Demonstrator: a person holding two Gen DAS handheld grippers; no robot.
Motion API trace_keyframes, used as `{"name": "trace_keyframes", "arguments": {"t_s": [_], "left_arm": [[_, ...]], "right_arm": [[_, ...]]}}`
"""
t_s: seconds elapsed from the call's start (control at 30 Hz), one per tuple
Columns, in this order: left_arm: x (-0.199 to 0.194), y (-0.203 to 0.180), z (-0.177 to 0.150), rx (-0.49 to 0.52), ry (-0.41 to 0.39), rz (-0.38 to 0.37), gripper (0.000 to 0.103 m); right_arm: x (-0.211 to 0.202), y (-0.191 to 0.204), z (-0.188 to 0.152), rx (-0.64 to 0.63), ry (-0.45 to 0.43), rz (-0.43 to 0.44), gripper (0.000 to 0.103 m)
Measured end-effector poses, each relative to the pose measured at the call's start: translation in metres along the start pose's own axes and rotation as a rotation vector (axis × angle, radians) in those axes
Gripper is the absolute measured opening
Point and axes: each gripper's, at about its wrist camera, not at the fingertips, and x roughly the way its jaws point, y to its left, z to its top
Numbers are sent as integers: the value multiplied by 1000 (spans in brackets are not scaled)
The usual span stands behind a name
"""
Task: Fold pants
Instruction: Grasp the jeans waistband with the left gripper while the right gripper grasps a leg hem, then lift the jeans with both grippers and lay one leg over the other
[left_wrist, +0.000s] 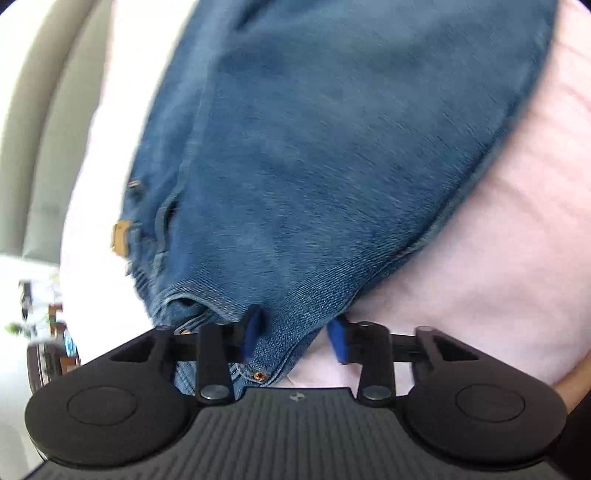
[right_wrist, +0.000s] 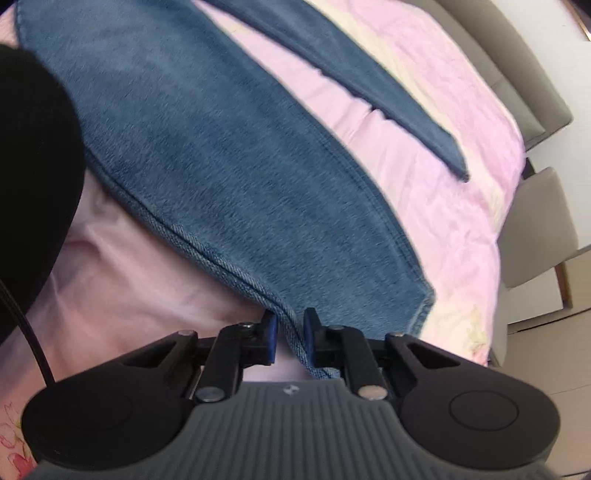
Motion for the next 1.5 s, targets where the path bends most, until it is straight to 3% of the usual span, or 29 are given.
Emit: {"name": "trace_keyframes", "arguments": {"t_s": [0.13,0.33,0.5,0.67,0.83,1.03,1.2,1.33,1.5], "left_arm": [[-27,26,0,-148,-53,58,25],[-72,86,11,-321,-128,145,22],[-100,143,30,-424,-161,164,21],[-96,189,53,-459,-146,169,21],[-51,215,89,-473,-67,178,21],[20,236,130,-485,-4,184,21],[88,246,146,-544,67,101,22],[132,240,150,-543,104,54,22],[158,231,146,-552,109,46,21]], "right_arm": [[-24,-19,13,65,-56,-73,5],[-64,-48,50,116,-128,-213,0],[-95,-90,91,191,-181,-285,0],[-85,-133,136,220,-177,-320,0],[-33,-163,192,194,-128,-339,0],[68,-188,259,150,-57,-331,0],[165,-199,306,114,6,-316,0],[230,-198,327,70,70,-294,0],[276,-184,328,21,133,-259,0]]}}
